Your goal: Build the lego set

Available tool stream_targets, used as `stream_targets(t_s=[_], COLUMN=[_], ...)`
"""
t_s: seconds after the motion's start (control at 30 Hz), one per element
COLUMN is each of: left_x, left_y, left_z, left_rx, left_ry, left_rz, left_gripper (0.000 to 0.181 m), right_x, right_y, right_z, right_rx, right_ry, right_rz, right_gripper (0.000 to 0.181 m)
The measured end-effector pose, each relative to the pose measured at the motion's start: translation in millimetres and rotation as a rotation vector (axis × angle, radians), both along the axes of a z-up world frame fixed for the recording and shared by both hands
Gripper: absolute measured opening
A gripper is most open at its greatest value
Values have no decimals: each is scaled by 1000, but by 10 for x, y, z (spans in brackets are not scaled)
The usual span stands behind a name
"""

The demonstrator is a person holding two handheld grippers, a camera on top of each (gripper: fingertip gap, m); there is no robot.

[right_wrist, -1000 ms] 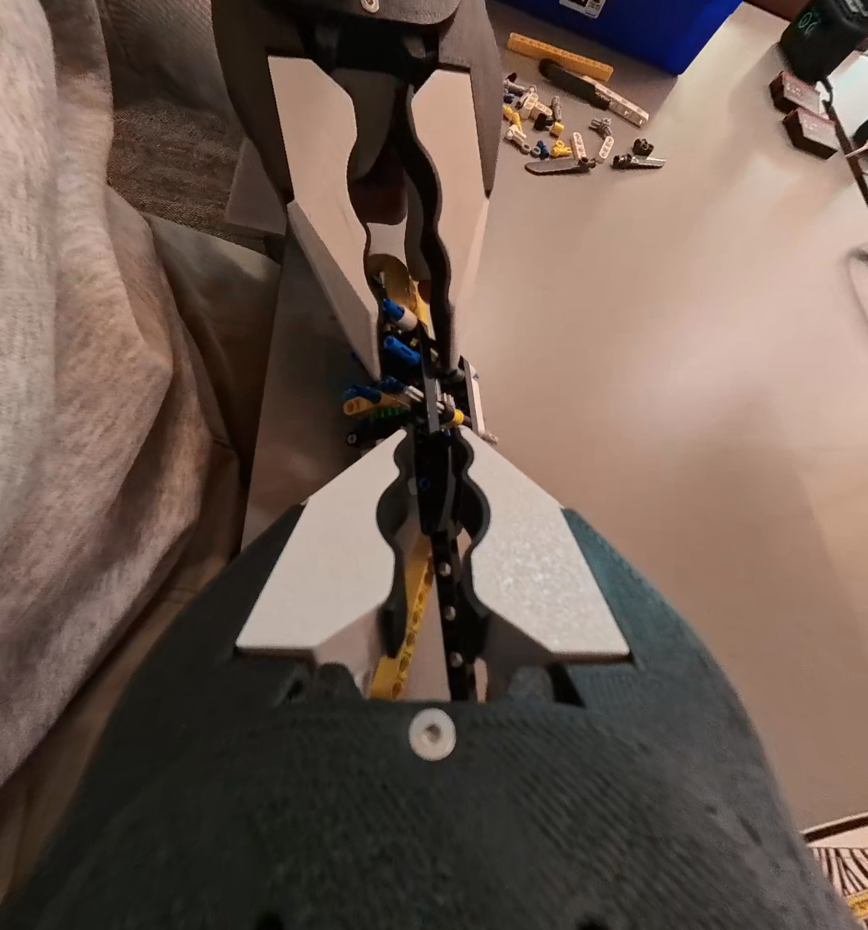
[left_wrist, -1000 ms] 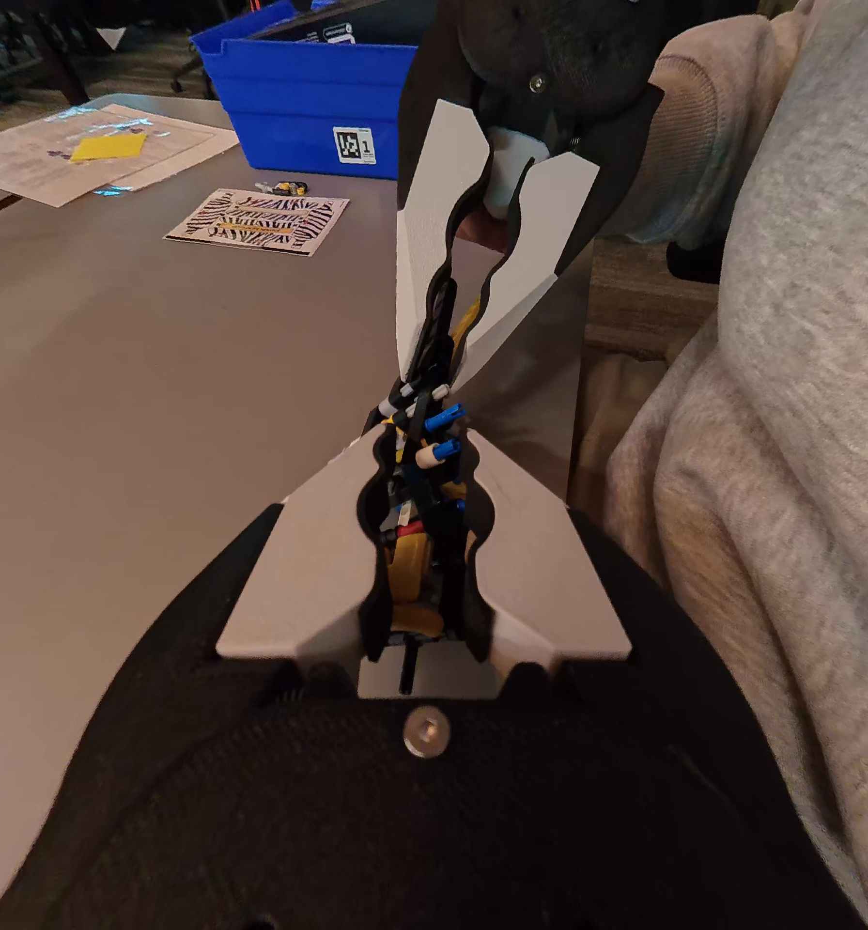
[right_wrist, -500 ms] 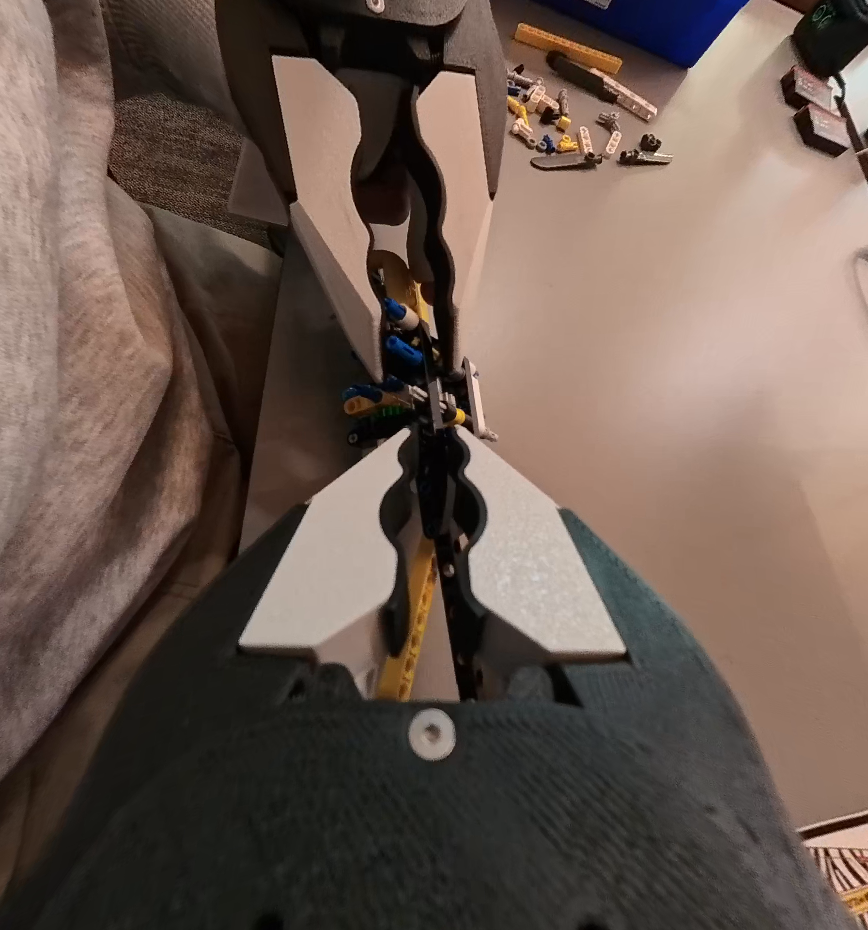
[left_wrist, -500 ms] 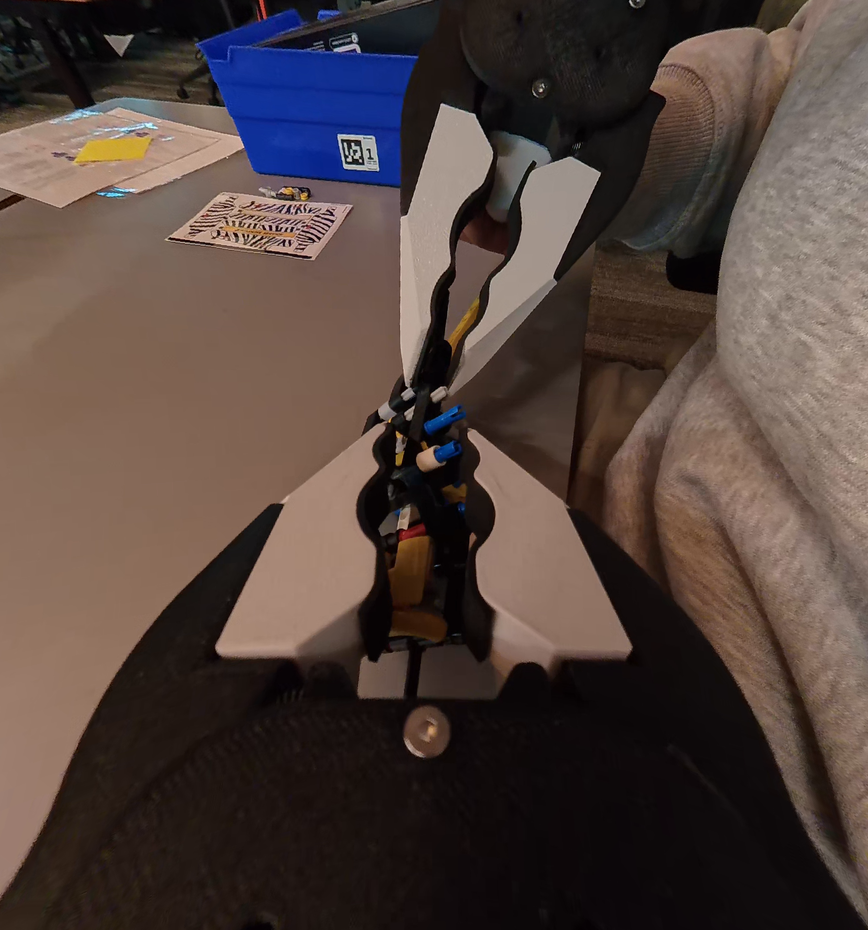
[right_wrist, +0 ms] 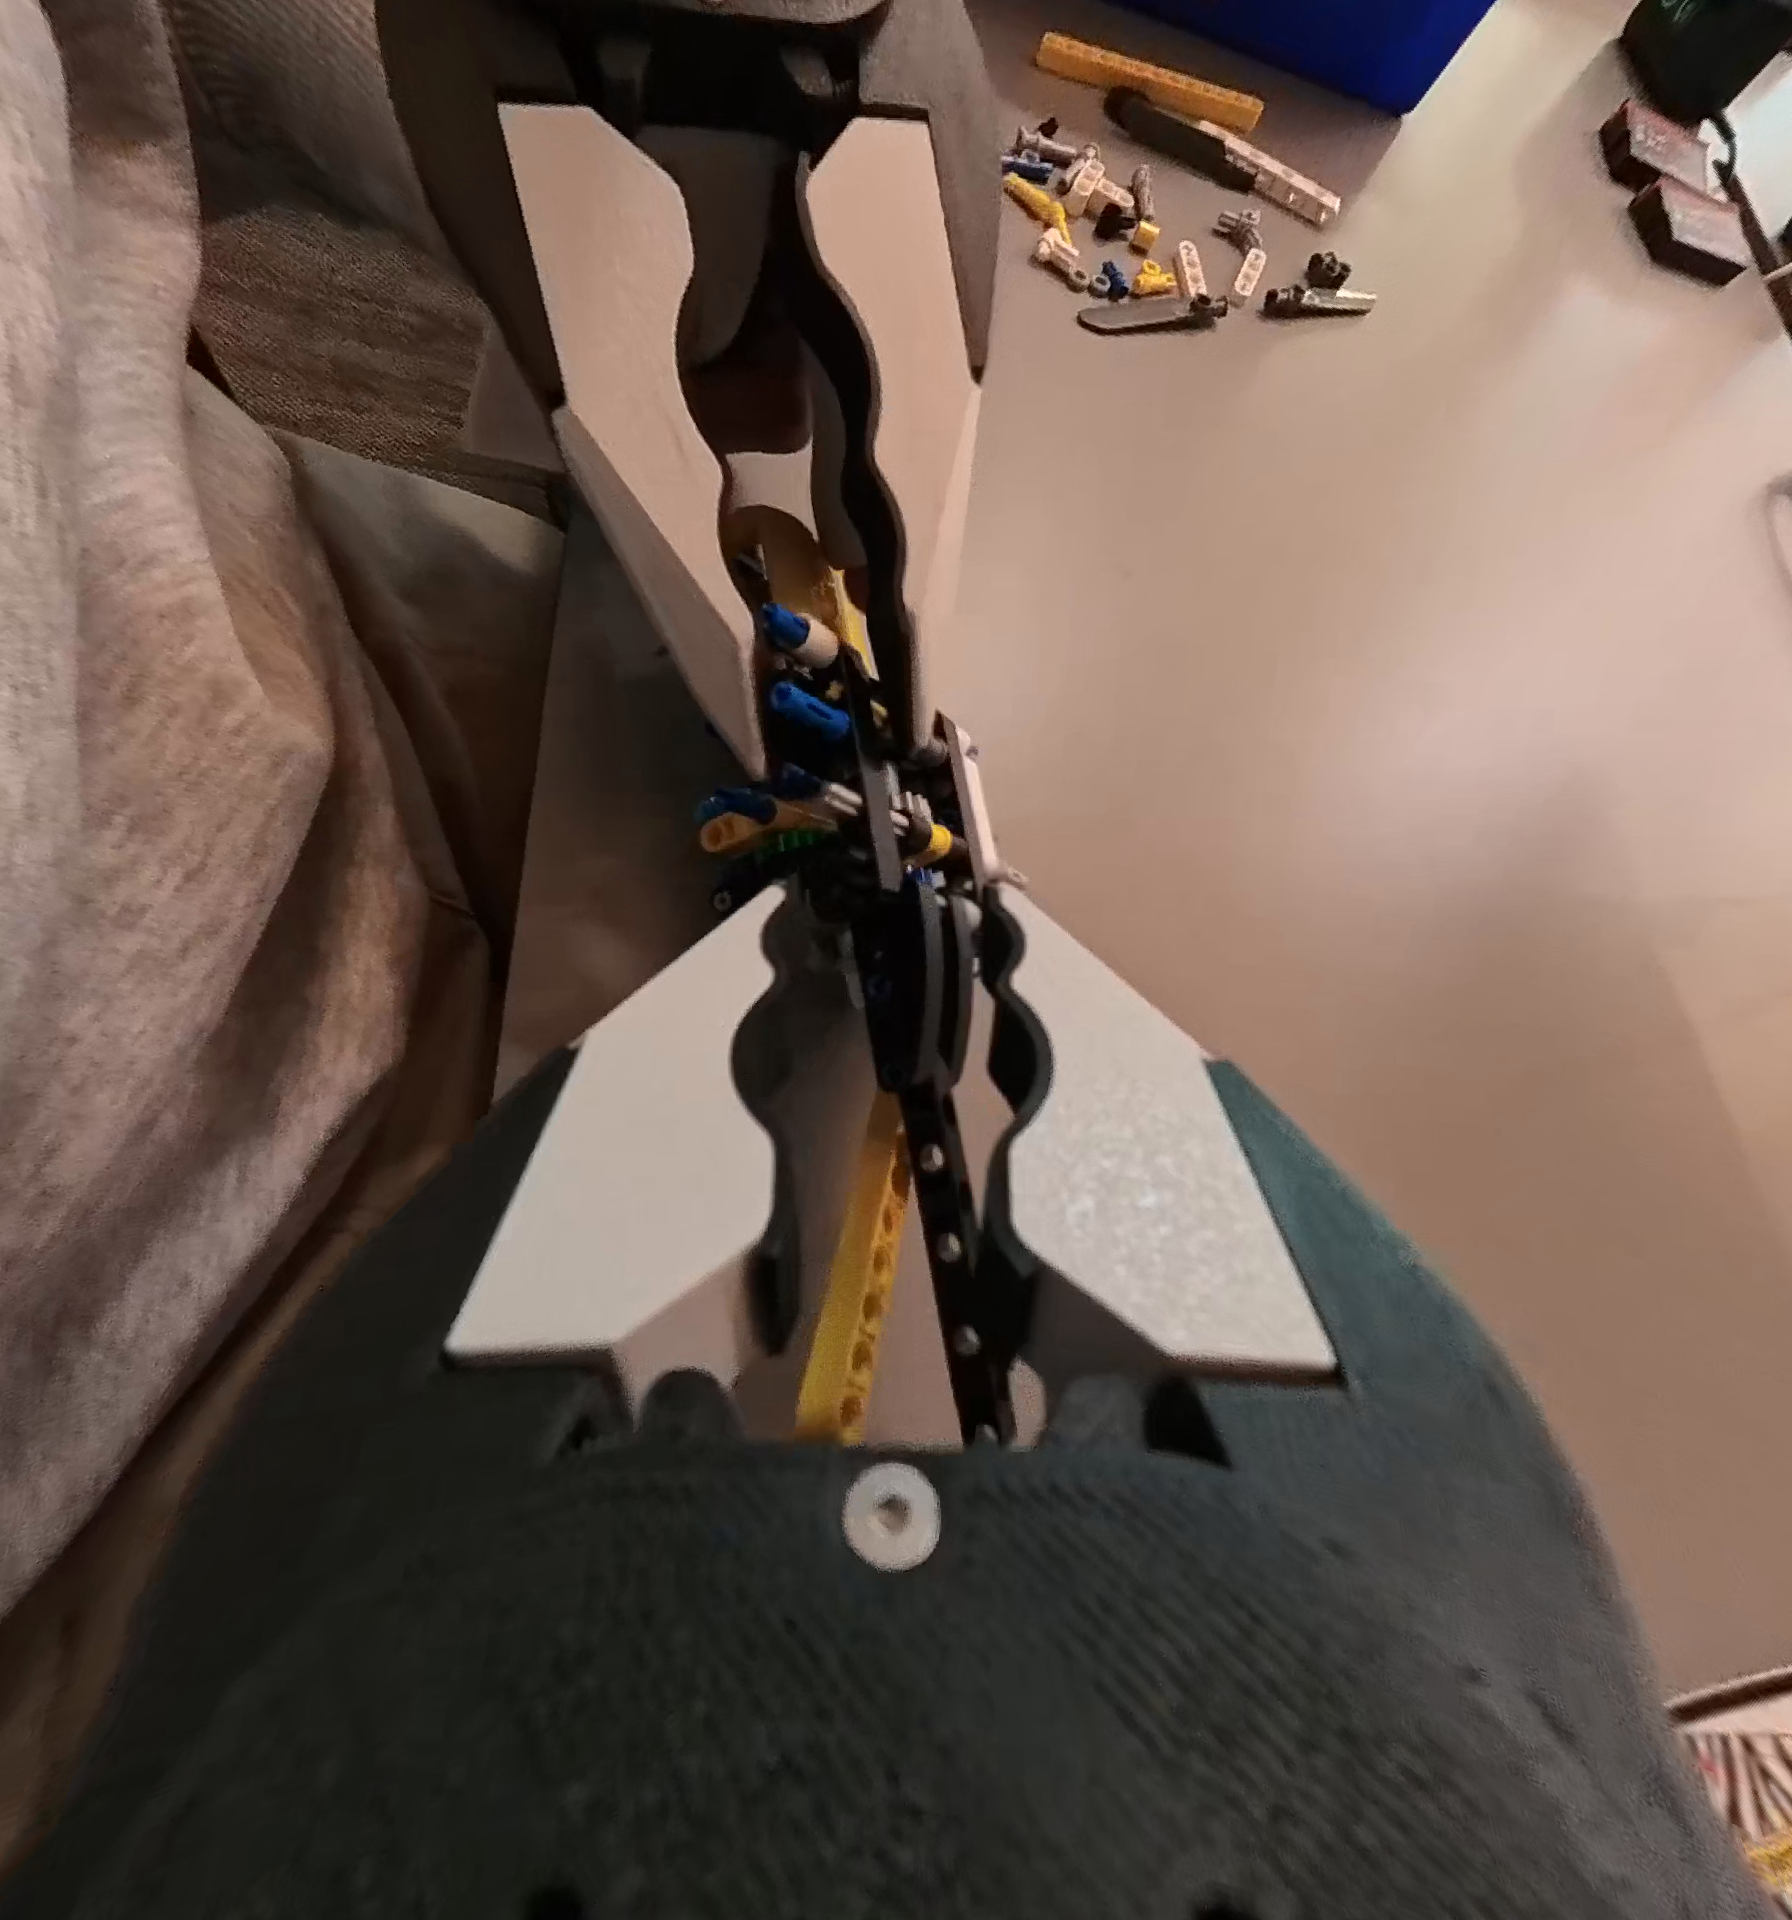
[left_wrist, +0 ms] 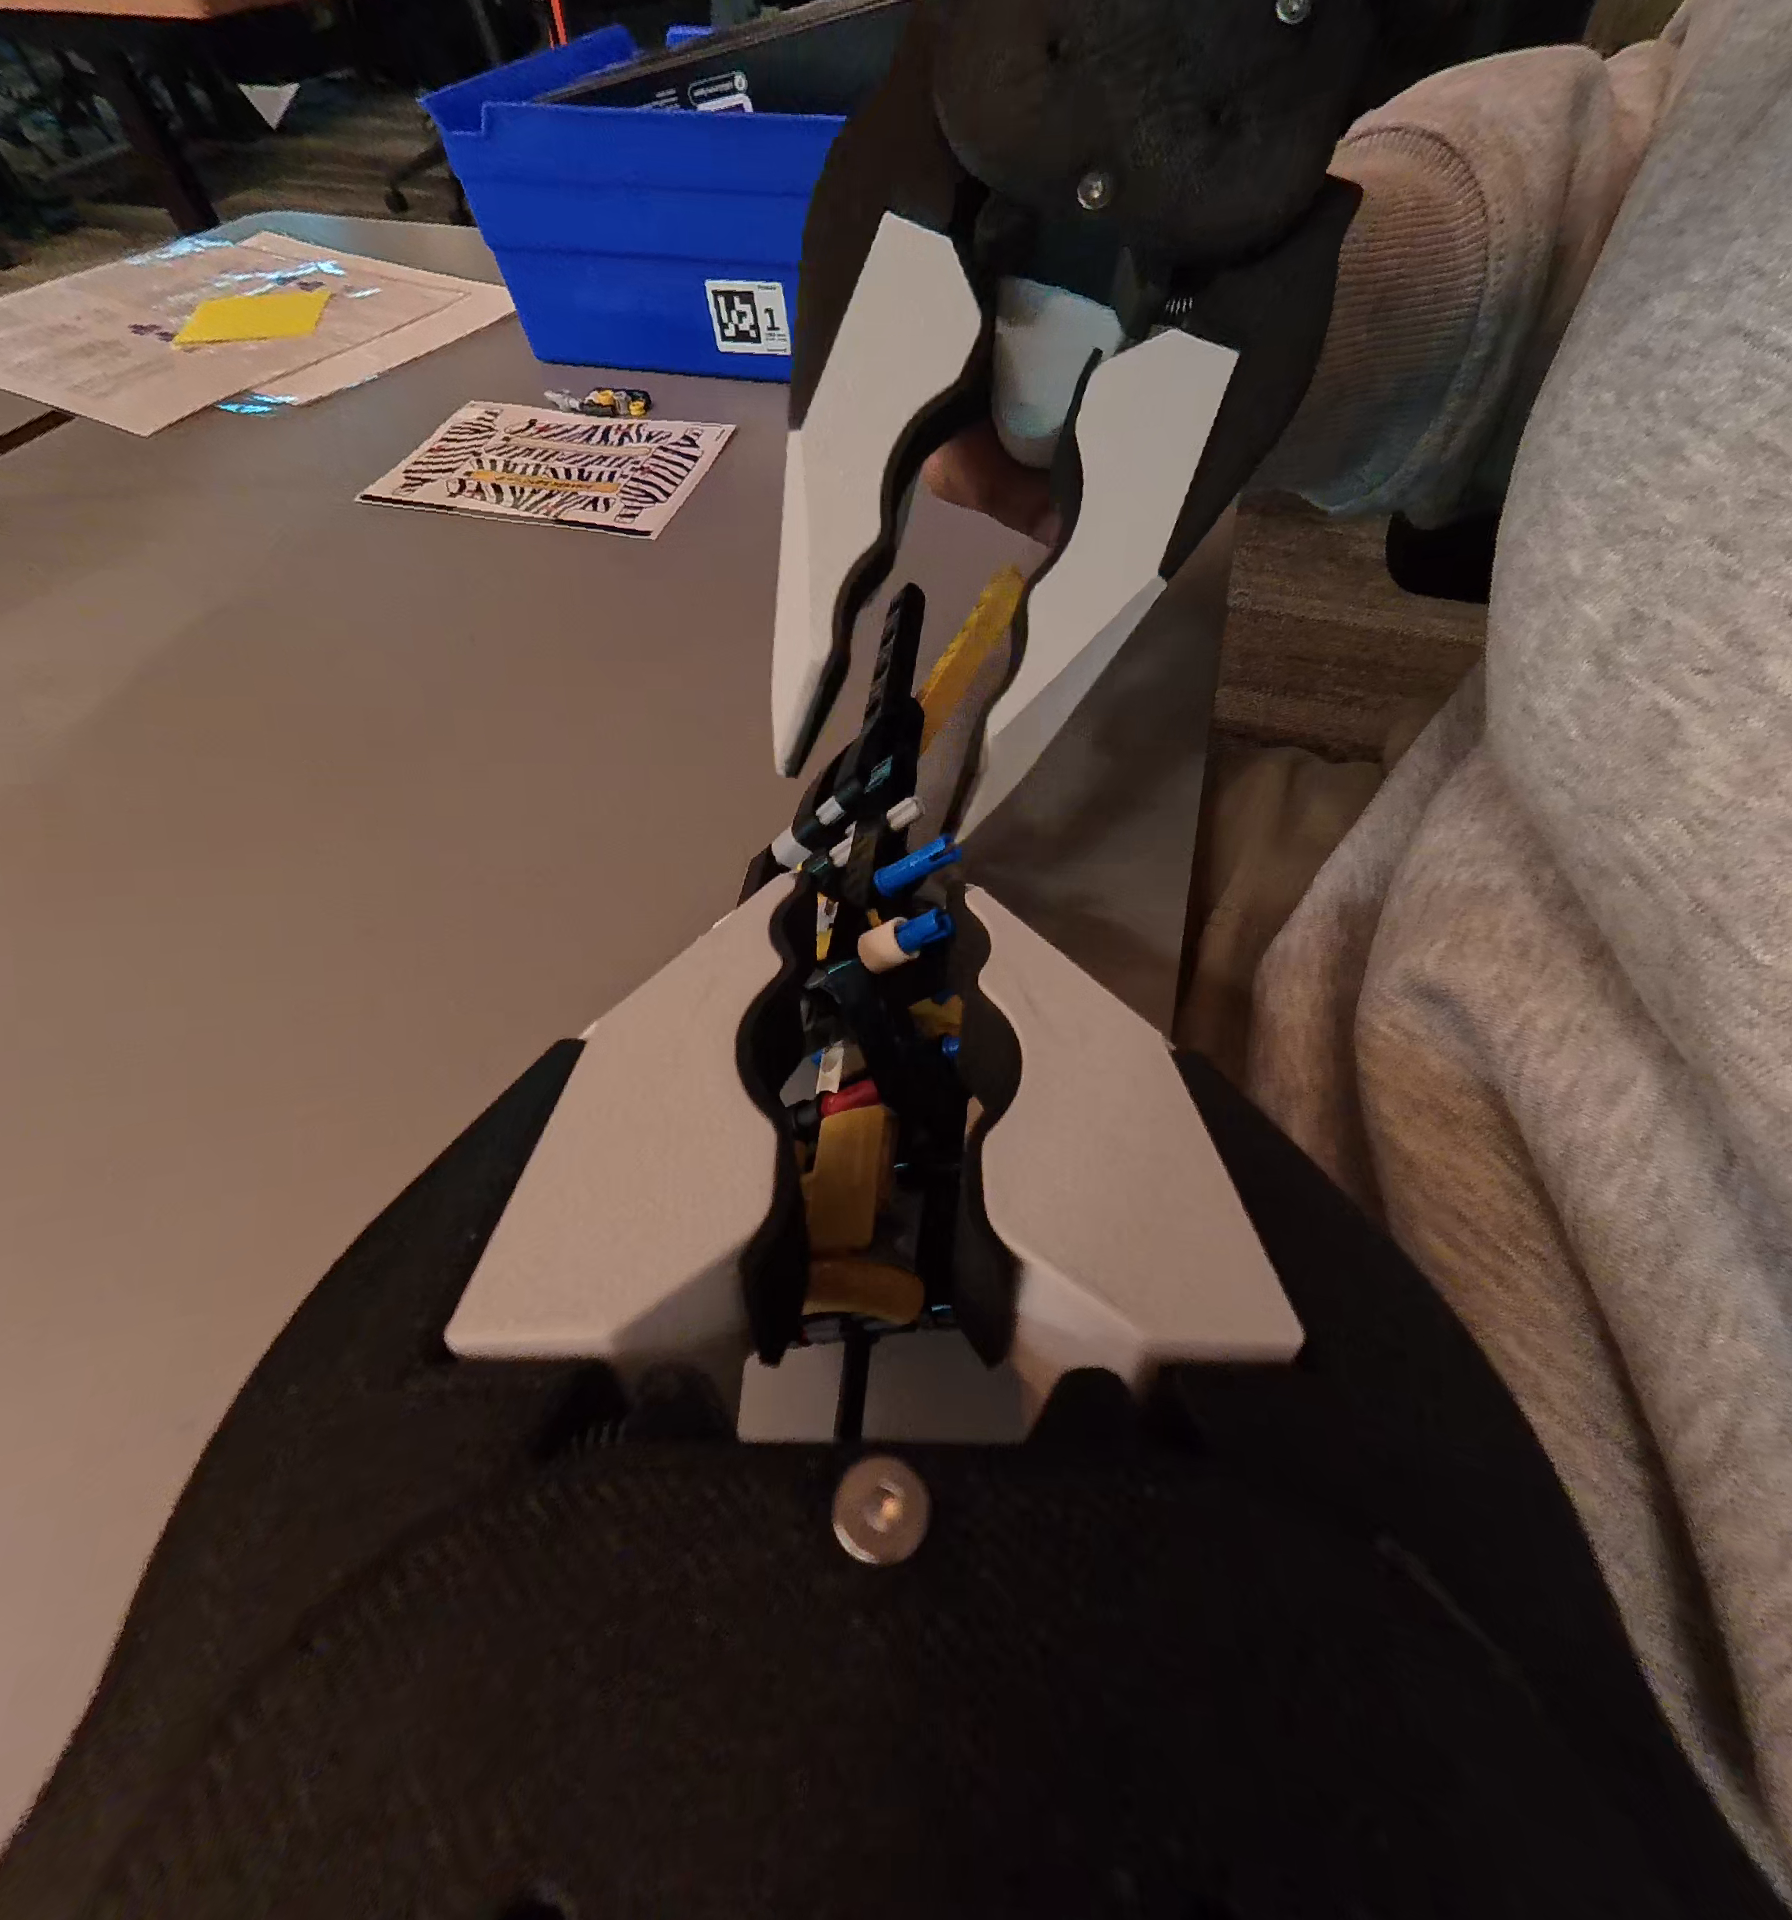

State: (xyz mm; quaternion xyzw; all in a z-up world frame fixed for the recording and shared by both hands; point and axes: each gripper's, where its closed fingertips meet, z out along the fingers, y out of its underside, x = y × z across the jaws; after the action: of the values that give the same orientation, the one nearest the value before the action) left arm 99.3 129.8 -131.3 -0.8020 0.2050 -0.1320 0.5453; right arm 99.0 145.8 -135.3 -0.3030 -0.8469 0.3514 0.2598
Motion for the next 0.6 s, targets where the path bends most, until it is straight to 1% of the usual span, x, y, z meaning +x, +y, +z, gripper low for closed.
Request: stream_targets(t_s=[0.3, 0.43, 0.6], left_x=[-37, -65, -128], left_y=[-31, -53, -109], left_z=[21, 58, 150], left_rx=[6, 16, 39], left_ry=[-7, -6, -59], left_rz=[17, 27, 39], left_gripper=[26, 29, 40], right_x=[22, 29, 21], right_y=[118, 136, 187], right_z=[194, 211, 279], right_rx=[-227, -260, -280], right_ry=[-32, -40, -3], right_rz=[-49, -52, -86], right_gripper=[39, 39, 40])
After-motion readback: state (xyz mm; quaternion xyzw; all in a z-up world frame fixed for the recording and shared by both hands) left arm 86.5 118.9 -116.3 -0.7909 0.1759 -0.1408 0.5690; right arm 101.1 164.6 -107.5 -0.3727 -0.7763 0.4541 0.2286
